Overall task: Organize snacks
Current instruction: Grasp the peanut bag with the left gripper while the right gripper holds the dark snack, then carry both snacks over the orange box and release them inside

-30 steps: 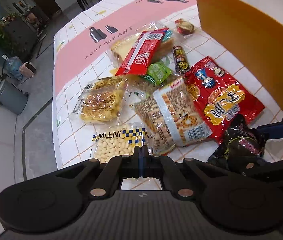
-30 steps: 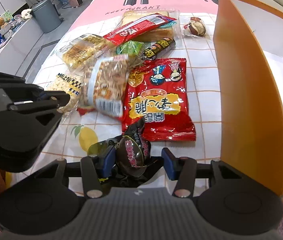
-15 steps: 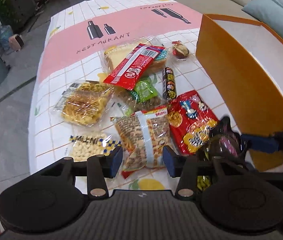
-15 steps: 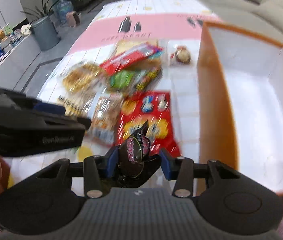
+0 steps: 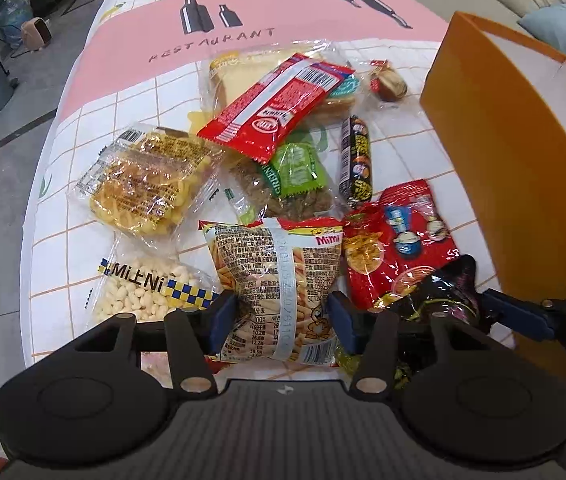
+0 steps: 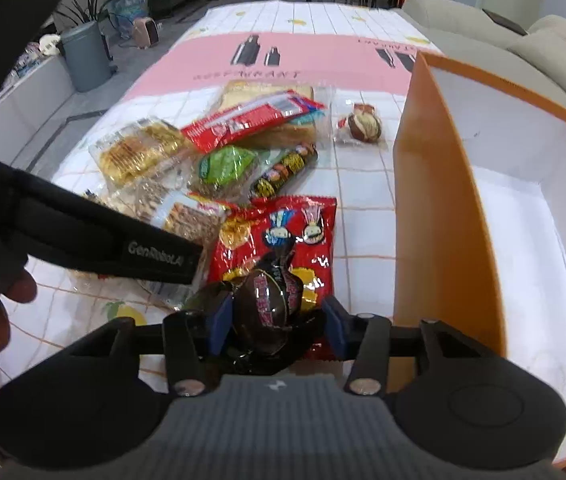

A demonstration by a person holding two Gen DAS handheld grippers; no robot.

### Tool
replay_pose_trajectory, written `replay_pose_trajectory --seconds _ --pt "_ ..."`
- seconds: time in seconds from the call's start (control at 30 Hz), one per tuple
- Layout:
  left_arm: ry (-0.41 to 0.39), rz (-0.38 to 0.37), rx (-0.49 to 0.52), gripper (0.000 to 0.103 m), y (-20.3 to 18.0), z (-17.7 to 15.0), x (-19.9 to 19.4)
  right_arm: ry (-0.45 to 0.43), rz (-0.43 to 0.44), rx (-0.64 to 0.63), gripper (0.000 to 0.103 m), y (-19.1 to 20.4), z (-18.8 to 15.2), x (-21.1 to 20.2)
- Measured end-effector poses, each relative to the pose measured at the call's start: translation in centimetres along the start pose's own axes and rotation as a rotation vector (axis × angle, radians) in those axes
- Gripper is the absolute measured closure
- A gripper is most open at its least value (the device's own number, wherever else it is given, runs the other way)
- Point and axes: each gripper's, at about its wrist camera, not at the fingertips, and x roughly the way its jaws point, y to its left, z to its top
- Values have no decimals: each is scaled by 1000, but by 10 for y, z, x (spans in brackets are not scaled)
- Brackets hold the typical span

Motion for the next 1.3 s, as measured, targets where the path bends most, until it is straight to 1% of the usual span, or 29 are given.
replay_pose_trajectory --seconds 0.13,0.2,0.27,0.33,0.43,0.57,0.67,0.83,0.93,1.03,1.2,1.3 --pt "0 3 2 43 0 -1 3 9 0 3 53 -2 -3 3" --pt "-8 5 16 46 -2 -2 2 7 0 0 54 -2 -4 3" --pt "-16 5 20 55 -2 -3 0 3 0 -4 55 -1 -7 2" --pt "-20 4 17 59 -1 -5 -4 2 -4 -6 56 0 -7 -1" --pt "-23 -5 0 60 2 -9 -12 -23 1 -14 57 1 -6 -10" --pt "-59 -14 -17 60 4 -13 -37 -50 -12 -38 57 4 -3 -25" --pt "-80 -37 -44 60 7 -16 -61 -64 -8 -37 57 4 -1 -39" --pt "-115 -77 -73 60 3 -20 -102 -138 17 -32 58 -4 7 -76" --pt "-128 -113 -78 60 -5 -18 -122 -184 19 -20 58 -17 14 -101" --pt "-138 -175 -69 60 -19 -15 -136 -204 16 17 58 -40 17 -124" --pt "-152 -255 33 60 -63 -2 -153 -171 -18 108 57 -96 19 -146" --pt "-127 -315 88 60 -92 12 -154 -125 -38 141 57 -129 18 -153"
